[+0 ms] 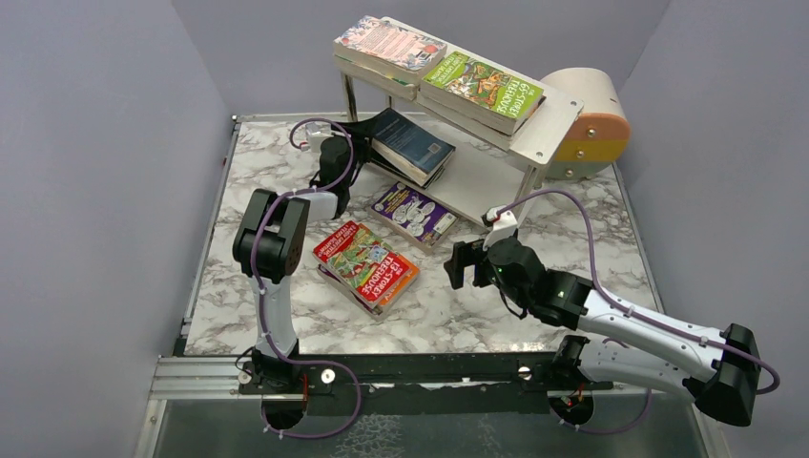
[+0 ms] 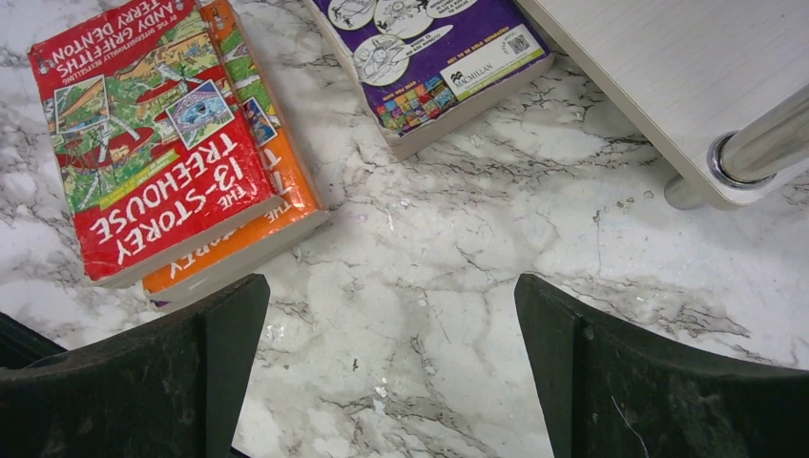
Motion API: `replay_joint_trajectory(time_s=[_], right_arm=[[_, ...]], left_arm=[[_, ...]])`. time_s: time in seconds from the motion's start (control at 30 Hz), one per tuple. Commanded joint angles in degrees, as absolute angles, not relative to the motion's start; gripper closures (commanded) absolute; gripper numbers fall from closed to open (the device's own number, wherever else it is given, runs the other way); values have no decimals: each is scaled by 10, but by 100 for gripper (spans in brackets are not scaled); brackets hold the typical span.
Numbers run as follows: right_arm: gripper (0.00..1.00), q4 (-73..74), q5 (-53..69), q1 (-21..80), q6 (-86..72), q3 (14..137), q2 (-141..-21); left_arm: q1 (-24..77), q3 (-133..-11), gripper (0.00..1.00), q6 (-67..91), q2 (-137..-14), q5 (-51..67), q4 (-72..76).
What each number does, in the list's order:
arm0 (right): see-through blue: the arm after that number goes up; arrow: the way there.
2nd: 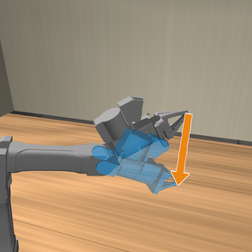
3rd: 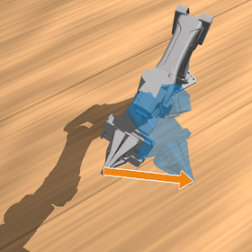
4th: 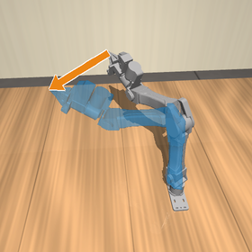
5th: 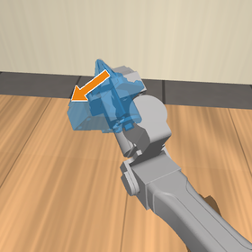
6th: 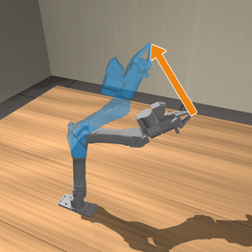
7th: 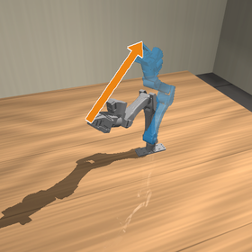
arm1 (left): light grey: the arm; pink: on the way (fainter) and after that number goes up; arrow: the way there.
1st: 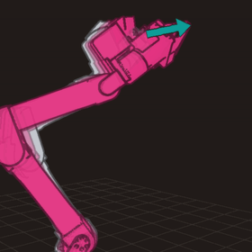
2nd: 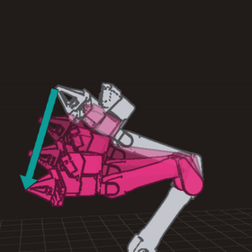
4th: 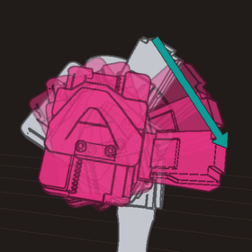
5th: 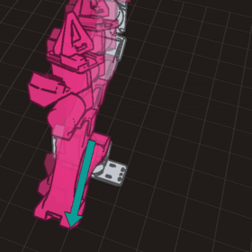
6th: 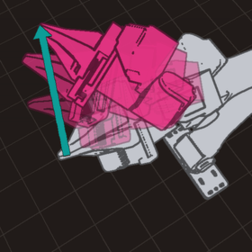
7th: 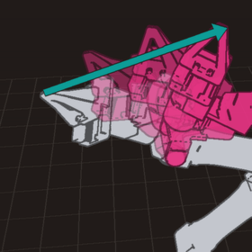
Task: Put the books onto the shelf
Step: Place the book on the shelf.
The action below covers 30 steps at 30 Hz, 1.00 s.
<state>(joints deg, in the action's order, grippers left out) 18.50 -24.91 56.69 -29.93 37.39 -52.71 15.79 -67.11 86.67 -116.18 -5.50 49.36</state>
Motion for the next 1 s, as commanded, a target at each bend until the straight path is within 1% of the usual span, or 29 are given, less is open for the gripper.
replay_joint_trajectory(time_s=[0.0, 0.1, 0.2, 0.27, 0.47, 0.7, 0.97], right_arm=[[0, 180, -266, 569, -307, 368, -524], [0, 177, -266, 569, -308, 367, -527], [0, 175, -265, 569, -308, 367, -530], [0, 173, -264, 569, -309, 367, -532], [0, 173, -265, 569, -310, 366, -531], [0, 171, -265, 569, -312, 366, -531], [0, 165, -260, 569, -312, 361, -532]], left_arm=[[148, -677, 51, 874, -1127, -54, 496], [144, -679, 47, 874, -1122, -51, 485], [140, -685, 46, 873, -1118, -48, 476], [137, -691, 44, 873, -1118, -44, 467], [131, -711, 44, 874, -1116, -28, 435], [114, -753, 43, 867, -1117, 19, 323], [93, -730, 43, 860, -1111, 54, 292]])
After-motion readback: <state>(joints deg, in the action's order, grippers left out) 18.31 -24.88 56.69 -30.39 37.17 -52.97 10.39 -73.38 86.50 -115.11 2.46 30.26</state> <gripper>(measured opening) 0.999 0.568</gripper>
